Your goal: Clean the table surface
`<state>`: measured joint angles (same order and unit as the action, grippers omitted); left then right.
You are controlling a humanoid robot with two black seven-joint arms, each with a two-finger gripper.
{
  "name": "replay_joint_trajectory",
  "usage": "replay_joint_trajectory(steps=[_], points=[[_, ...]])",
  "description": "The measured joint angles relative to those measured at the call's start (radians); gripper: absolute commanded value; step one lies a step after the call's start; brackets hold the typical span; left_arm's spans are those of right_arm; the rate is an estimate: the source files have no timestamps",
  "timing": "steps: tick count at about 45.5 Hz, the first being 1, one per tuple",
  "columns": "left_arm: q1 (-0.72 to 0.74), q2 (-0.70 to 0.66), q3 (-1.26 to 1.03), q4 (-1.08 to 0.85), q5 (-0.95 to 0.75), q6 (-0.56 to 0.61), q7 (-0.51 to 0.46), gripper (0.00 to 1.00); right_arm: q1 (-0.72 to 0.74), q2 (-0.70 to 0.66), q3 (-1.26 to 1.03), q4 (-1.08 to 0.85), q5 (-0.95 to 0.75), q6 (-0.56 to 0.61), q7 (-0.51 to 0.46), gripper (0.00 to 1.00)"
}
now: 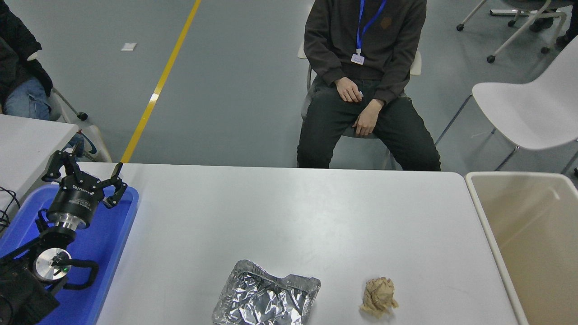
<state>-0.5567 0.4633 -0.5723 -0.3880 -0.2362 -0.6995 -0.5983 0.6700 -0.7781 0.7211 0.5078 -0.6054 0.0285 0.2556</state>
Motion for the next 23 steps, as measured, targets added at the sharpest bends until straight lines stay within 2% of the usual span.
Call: replay_joint_trajectory(steps=[8, 23], points=[[0.000, 0.000, 0.000, 0.000, 0.000, 0.000, 0.000, 1.00, -0.043, -0.002, 0.133, 0.100, 0.022, 0.002, 0.000, 1.00], [0.000, 0.000, 0.000, 0.000, 0.000, 0.000, 0.000, 1.00, -0.184, 0.054, 0.309, 0.320, 0.179, 0.045, -0.007, 1.00]])
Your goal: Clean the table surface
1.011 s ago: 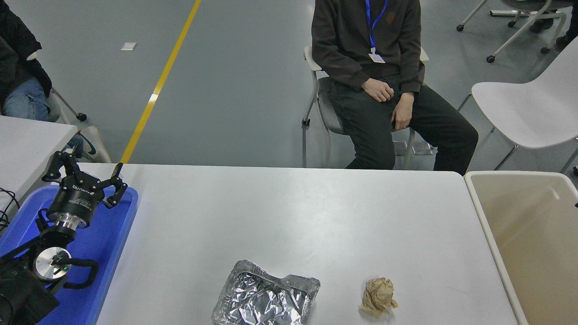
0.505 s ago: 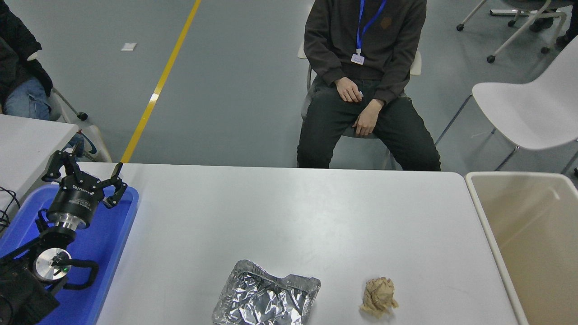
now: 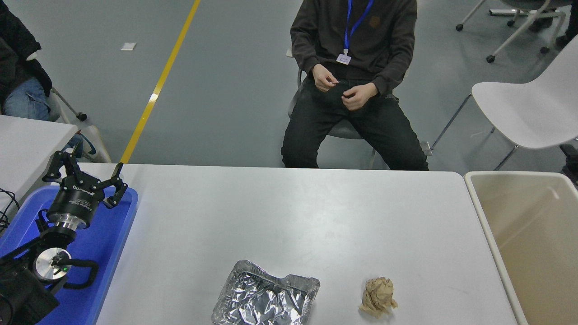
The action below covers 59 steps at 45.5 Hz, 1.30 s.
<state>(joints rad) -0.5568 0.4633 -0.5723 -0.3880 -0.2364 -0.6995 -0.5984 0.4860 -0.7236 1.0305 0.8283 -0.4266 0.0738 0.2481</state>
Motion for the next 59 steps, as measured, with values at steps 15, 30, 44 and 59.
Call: replay_joint_trajectory(steps=[15, 30, 44, 59], points=[[0.000, 0.000, 0.000, 0.000, 0.000, 0.000, 0.000, 1.00, -0.092, 0.117, 0.074, 0.138, 0.180, 0.058, -0.004, 1.00], [0.000, 0.000, -0.001, 0.000, 0.000, 0.000, 0.000, 1.00, -0.144, 0.246, 0.092, 0.185, 0.229, 0.116, 0.045, 1.00], [0.000, 0.000, -0.001, 0.000, 0.000, 0.000, 0.000, 1.00, -0.123, 0.373, 0.096, 0.088, 0.202, 0.103, 0.123, 1.00], [0.001, 0.000, 0.000, 0.000, 0.000, 0.000, 0.000, 1.00, -0.077, 0.443, 0.096, -0.007, 0.172, 0.044, 0.160, 1.00]])
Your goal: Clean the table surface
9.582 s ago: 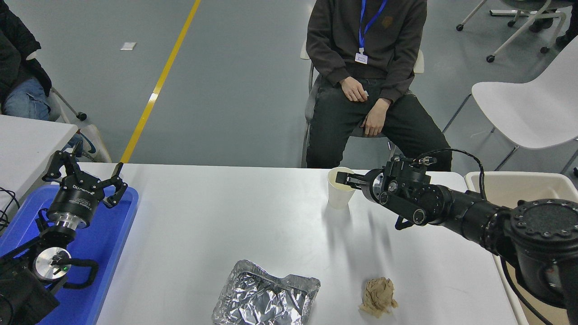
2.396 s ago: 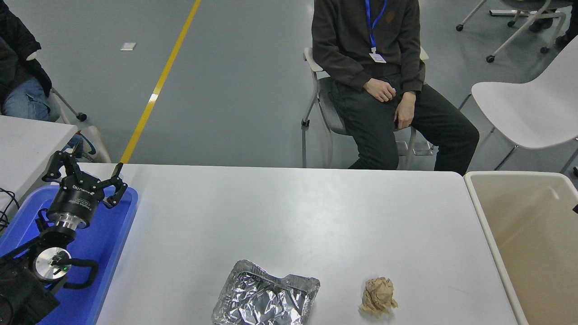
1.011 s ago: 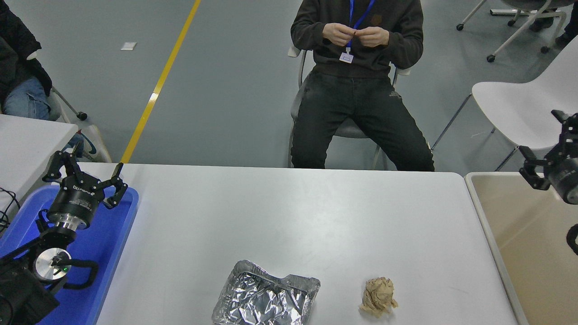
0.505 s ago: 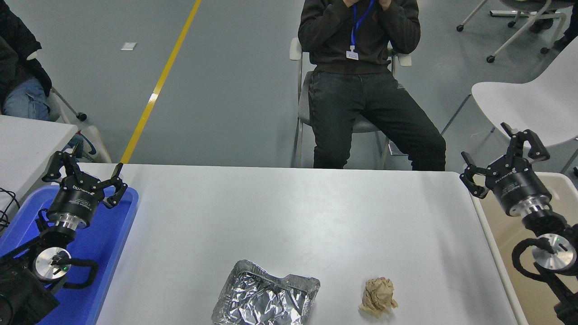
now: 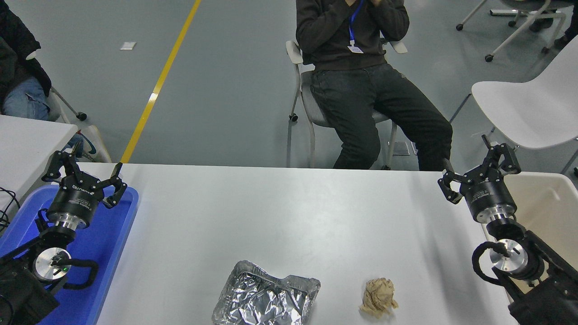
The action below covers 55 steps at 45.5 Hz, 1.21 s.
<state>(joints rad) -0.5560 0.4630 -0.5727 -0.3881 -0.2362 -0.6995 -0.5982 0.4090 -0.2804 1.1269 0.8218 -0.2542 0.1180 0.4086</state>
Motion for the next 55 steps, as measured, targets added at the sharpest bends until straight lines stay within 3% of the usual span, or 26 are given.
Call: replay_joint_trajectory(steps=[28, 55], points=[[-0.001, 0.000, 0.000, 0.000, 0.000, 0.000, 0.000, 1.00, 0.016, 0.010, -0.037, -0.001, -0.007, -0.064, -0.003, 1.00], [-0.001, 0.000, -0.001, 0.000, 0.000, 0.000, 0.000, 1.00, -0.022, -0.223, -0.154, 0.353, -0.044, -0.173, -0.125, 1.00]])
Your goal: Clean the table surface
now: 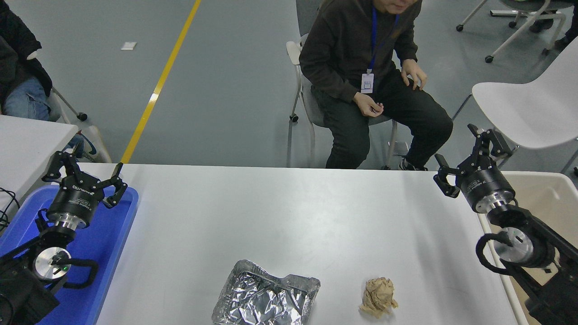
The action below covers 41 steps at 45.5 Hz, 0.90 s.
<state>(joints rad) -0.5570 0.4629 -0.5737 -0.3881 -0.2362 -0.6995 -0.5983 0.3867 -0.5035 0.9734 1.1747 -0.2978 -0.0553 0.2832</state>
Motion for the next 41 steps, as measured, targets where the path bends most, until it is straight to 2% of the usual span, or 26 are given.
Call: replay_joint_trajectory(steps=[10, 17, 27, 41], points=[[0.000, 0.000, 0.000, 0.000, 0.000, 0.000, 0.000, 1.00, -0.007, -0.075, -0.047, 0.093, -0.049, -0.093, -0.092, 1.00], [0.000, 0.000, 0.000, 0.000, 0.000, 0.000, 0.000, 1.00, 0.028, -0.178, -0.135, 0.135, -0.059, -0.092, -0.150, 1.00], [0.000, 0.000, 0.000, 0.000, 0.000, 0.000, 0.000, 1.00, 0.151, -0.346, -0.334, 0.161, -0.064, 0.037, -0.180, 1.00], [0.000, 0.000, 0.000, 0.000, 0.000, 0.000, 0.000, 1.00, 0.282, -0.483, -0.482, 0.215, -0.078, 0.250, -0.193, 0.99]])
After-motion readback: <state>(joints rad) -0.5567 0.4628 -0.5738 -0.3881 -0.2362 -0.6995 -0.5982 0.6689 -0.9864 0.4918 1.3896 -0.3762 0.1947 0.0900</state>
